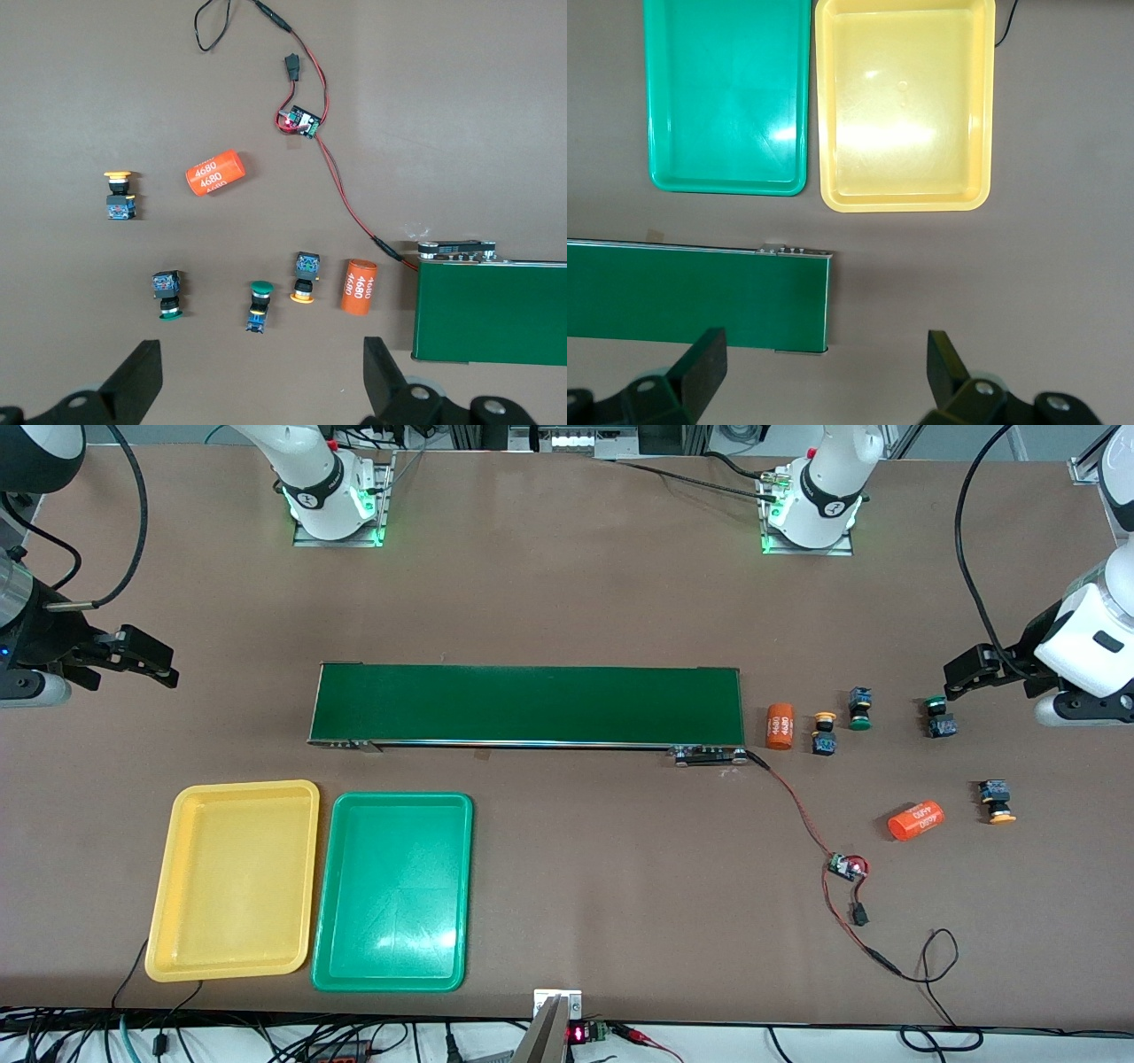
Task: Sort buttons by color to trays
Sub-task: 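Reach the left gripper to the orange battery and grasp it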
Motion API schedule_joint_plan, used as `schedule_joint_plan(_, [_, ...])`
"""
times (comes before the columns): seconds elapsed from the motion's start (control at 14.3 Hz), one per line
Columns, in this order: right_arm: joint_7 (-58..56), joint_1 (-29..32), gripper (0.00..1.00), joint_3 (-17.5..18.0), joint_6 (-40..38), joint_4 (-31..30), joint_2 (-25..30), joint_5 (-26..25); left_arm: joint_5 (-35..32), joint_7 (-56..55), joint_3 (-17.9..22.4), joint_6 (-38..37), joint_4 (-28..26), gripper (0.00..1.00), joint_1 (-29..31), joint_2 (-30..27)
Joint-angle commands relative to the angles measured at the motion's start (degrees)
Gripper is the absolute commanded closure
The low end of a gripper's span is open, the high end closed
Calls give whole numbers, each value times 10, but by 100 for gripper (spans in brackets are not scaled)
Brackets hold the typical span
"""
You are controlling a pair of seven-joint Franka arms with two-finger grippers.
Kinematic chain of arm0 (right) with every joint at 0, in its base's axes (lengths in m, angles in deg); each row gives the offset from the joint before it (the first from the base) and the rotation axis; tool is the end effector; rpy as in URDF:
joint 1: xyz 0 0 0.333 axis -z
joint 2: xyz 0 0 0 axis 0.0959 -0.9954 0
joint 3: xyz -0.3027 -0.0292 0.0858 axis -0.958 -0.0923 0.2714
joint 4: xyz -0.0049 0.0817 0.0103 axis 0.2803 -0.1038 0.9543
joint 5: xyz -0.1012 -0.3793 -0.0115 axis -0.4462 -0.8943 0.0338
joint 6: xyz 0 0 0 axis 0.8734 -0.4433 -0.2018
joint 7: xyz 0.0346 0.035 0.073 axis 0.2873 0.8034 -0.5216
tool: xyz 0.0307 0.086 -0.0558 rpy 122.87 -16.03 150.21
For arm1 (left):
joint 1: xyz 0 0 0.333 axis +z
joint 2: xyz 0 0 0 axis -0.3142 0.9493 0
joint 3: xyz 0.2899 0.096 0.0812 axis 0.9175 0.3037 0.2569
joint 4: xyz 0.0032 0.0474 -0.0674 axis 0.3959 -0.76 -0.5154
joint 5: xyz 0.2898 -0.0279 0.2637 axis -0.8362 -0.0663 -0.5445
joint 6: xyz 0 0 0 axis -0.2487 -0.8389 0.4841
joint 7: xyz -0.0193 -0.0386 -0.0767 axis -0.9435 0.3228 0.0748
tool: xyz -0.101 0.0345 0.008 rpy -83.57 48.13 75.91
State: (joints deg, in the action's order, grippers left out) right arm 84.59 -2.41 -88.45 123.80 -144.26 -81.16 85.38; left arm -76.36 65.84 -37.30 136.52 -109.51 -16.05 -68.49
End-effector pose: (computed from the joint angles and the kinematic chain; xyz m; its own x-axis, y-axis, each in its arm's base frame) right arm 0.5966 0.0262 0.5979 0.9991 0.0380 0.0208 0.0381 -0.9993 -0.0052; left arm 0.5930 -0.0205 0.5838 0.9993 0.0337 -0.0130 0.0330 -0.9984 -0.0465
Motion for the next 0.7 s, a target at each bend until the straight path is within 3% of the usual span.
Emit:
schedule_joint_plan(0.0, [-3, -3, 0, 3, -3, -1, 4, -8, 10, 4, 5, -9, -32, 0, -4, -29])
schedule_joint_plan(0.35, [-1, -4, 0, 7, -3, -2, 4, -8, 9, 4, 6, -16, -29, 0, -5, -21])
schedule_joint_plan(0.63, [-1, -4, 0, 7, -3, -2, 4, -8, 3, -4, 11, -45, -28, 0, -3, 28])
